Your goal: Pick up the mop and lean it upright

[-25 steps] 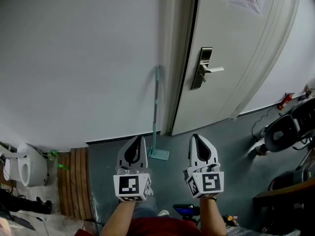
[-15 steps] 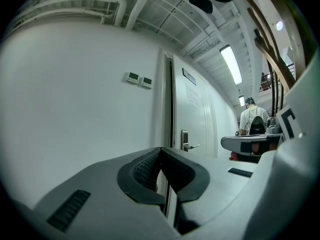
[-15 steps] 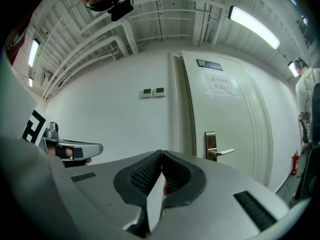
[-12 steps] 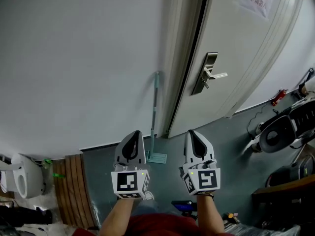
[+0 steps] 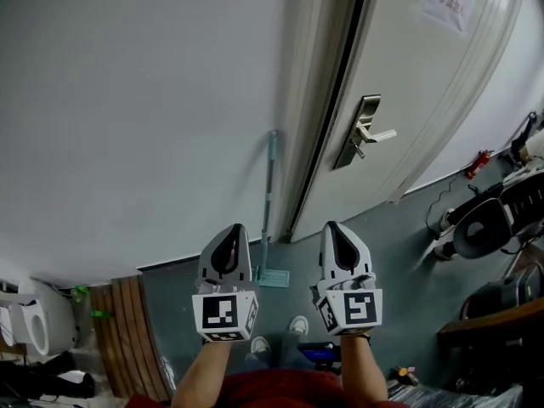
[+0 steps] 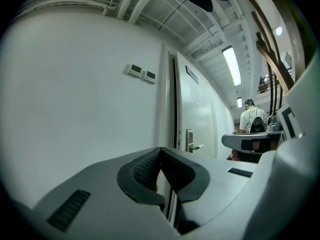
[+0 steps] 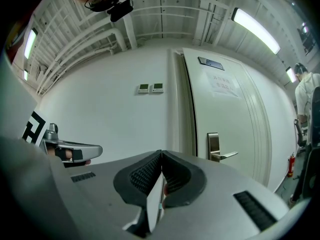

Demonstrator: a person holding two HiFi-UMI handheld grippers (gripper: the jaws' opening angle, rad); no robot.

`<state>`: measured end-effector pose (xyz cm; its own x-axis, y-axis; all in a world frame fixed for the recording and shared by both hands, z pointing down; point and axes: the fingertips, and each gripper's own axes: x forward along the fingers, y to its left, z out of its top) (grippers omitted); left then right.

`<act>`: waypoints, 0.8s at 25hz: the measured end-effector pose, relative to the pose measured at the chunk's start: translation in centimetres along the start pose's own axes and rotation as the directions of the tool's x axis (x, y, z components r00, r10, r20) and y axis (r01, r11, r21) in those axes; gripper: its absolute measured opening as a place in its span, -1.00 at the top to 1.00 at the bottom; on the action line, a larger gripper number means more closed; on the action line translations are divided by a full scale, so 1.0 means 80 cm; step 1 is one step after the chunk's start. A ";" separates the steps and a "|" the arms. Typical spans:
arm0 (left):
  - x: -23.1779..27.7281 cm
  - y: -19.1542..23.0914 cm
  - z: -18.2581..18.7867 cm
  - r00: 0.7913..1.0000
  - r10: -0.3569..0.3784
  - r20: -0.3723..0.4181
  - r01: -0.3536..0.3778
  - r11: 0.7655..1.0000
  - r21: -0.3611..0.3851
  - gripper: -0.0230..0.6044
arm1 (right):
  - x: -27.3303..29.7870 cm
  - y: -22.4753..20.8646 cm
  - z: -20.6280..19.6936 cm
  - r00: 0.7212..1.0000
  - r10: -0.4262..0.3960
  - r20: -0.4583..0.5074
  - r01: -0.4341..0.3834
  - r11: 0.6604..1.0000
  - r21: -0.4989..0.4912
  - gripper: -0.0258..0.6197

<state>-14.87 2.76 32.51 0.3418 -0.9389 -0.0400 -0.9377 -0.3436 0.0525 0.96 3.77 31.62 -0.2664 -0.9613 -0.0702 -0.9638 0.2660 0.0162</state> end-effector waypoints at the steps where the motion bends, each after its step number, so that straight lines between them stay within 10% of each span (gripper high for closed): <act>1: 0.004 0.001 -0.003 1.000 -0.004 -0.005 0.004 1.000 0.003 0.88 | 0.005 -0.001 -0.002 1.000 0.001 0.000 -0.001 1.000 0.002 0.87; 20: 0.147 -0.022 -0.025 0.996 0.082 -0.024 -0.081 0.996 0.036 0.88 | 0.126 -0.101 -0.031 0.996 0.086 -0.008 -0.086 0.996 0.034 0.87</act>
<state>-9.09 -7.77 33.98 0.2656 -0.9640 -0.0115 -0.9638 -0.2658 0.0201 6.08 -8.26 33.26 -0.3484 -0.9354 -0.0608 -0.9368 0.3497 -0.0121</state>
